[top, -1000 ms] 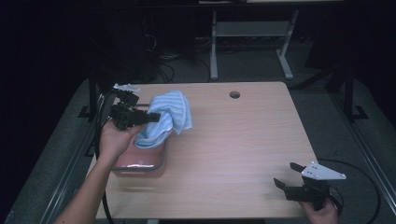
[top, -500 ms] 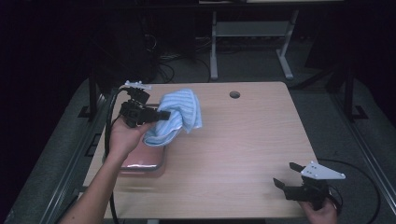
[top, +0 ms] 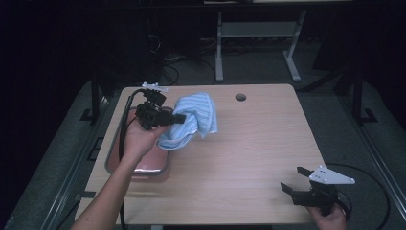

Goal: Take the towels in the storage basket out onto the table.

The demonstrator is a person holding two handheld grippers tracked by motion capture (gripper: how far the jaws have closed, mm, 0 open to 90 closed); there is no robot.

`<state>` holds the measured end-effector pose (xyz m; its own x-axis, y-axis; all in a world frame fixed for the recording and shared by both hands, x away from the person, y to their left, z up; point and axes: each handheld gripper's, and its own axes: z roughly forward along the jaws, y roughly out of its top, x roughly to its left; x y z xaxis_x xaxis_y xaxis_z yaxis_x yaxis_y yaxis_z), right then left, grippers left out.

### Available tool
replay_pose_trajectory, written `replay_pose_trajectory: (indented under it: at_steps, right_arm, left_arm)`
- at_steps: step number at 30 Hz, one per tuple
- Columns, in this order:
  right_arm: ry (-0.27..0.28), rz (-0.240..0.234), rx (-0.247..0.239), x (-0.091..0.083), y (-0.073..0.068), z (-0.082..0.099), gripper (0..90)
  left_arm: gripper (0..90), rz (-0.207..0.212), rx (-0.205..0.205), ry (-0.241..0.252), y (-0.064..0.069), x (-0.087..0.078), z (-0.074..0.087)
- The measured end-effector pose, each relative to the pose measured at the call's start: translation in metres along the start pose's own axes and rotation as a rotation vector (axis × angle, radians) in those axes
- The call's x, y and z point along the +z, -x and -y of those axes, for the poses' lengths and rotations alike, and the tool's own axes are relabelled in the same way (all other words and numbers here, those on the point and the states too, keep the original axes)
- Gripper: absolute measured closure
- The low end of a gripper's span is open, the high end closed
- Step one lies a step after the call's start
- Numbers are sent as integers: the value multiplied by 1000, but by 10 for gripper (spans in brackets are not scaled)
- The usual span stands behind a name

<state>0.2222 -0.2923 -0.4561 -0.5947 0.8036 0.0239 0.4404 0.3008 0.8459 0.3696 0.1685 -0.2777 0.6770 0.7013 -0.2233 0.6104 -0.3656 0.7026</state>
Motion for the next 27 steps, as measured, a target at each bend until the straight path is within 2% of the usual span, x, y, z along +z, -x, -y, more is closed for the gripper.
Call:
replay_pose_trajectory:
  at_steps: [18, 27]
  right_arm:
    - [17, -4, 10, -1, 2, 1, 143]
    - [27, -2, 14, -3, 3, 0, 143]
  left_arm:
    - [752, 46, 35, -40, 18, 33, -11]
    - [752, 59, 40, -63, 27, 57, -13]
